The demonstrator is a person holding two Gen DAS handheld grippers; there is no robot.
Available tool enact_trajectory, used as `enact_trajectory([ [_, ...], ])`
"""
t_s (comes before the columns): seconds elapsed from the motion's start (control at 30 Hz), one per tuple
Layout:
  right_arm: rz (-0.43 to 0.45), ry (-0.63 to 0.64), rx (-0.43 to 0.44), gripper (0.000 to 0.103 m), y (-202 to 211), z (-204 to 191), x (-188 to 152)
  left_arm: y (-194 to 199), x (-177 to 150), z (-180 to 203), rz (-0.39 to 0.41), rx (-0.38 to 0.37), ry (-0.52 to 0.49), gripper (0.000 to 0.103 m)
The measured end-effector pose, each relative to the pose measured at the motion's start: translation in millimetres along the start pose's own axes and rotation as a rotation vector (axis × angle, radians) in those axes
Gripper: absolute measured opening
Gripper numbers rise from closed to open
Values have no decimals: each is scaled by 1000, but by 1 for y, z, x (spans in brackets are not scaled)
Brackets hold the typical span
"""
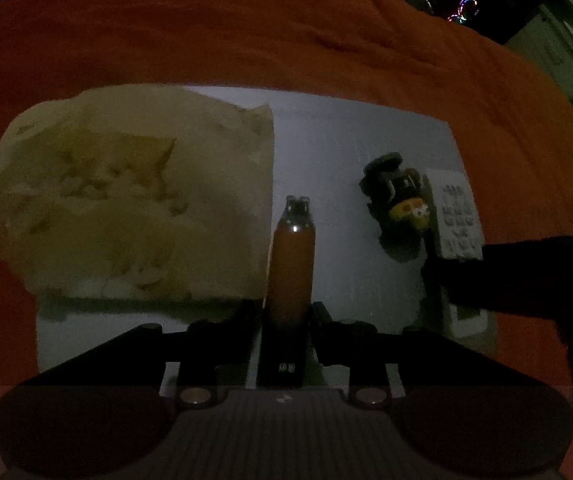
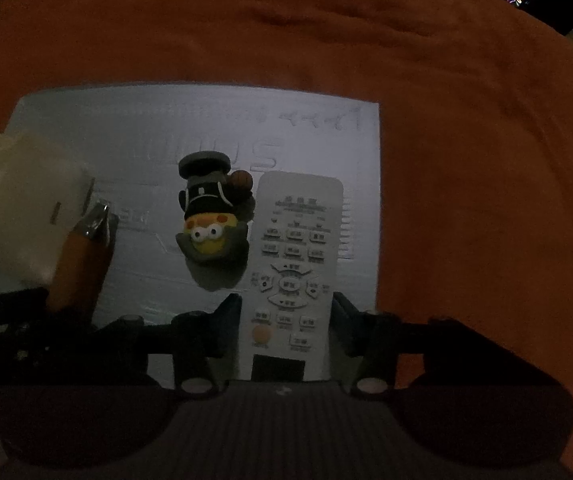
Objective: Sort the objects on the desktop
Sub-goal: 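Grasp the brown bottle with the left tool while the right grasps the white remote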
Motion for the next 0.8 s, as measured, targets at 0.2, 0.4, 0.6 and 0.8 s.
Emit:
enact_trajectory([
  [0.2,-28,-10,27,50,8,9,-6,-9,8,6,12,17,-15,28],
  [0.4,-39,-45,17,59,7,15,-5,-8,7,10,5,0,-47,26],
  [0.6,-21,-15,-18,53,5,5,-5,-5,6,6,9,-8,-39,23],
  [0.8,-5,10,-27,49,10,-4,-6,1,1,5,33,-30,-26,22],
])
Point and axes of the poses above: each gripper's, at about its wrist camera, not at the fingertips, and y roughly against the way its jaws point, z to its right, x to its top, the point moved 6 cm from there along -y, roughly the way its jaws point, and after that the axes turned 4 degrees about x, right-handed, at the moved point
